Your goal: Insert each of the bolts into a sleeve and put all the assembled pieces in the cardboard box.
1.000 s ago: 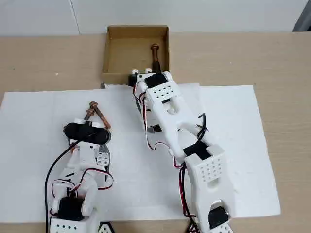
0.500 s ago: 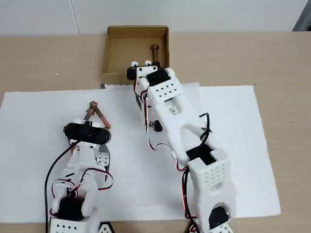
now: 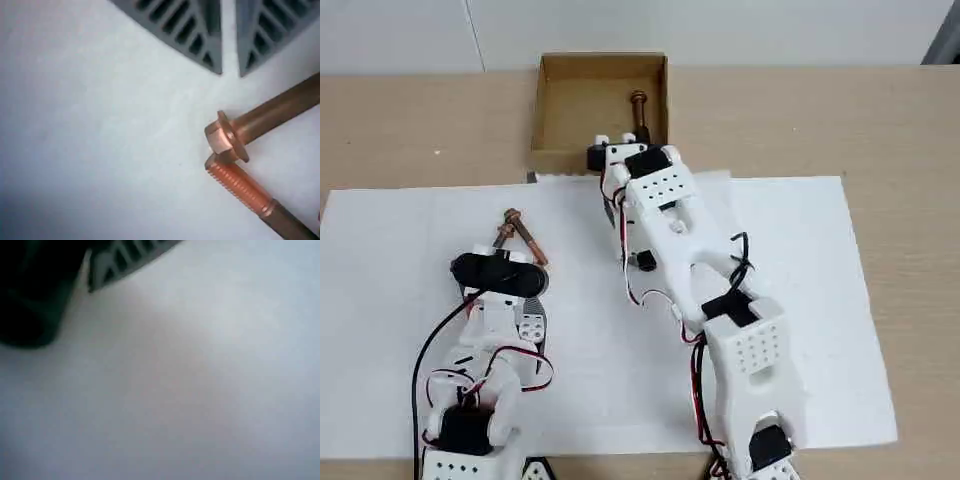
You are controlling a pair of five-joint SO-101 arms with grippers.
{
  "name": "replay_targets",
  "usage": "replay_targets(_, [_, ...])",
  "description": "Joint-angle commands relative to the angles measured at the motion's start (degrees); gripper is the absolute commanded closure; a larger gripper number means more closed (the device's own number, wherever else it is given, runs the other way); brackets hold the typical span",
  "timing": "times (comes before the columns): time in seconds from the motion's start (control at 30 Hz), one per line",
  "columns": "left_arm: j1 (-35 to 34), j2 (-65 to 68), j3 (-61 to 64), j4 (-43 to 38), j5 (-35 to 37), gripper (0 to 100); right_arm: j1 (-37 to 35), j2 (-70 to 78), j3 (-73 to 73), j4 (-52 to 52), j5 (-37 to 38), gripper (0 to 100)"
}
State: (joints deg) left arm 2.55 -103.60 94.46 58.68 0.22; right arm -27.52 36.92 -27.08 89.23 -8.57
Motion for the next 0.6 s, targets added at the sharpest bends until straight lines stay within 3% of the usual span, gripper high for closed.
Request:
replay_targets(0.0, [0.09, -0.44, -0.40, -0.62, -0.18, 99, 1.27, -0.22, -0.62, -0.13, 0.35, 89.2])
replay_targets(0.1, [0.09, -0.44, -0.40, -0.62, -0.18, 99, 0.92, -0.22, -0.62, -0.13, 0.35, 97.1])
replay_targets(0.4, [0.09, -0.44, -0.40, -0.62, -0.18, 99, 0.75, -1.54, -0.62, 3.47, 0.35, 99.5])
replay_targets(0.57, [0.09, -0.44, -0.40, -0.62, -0.18, 99, 0.40, -10.07, -0.62, 3.21, 0.35, 99.5])
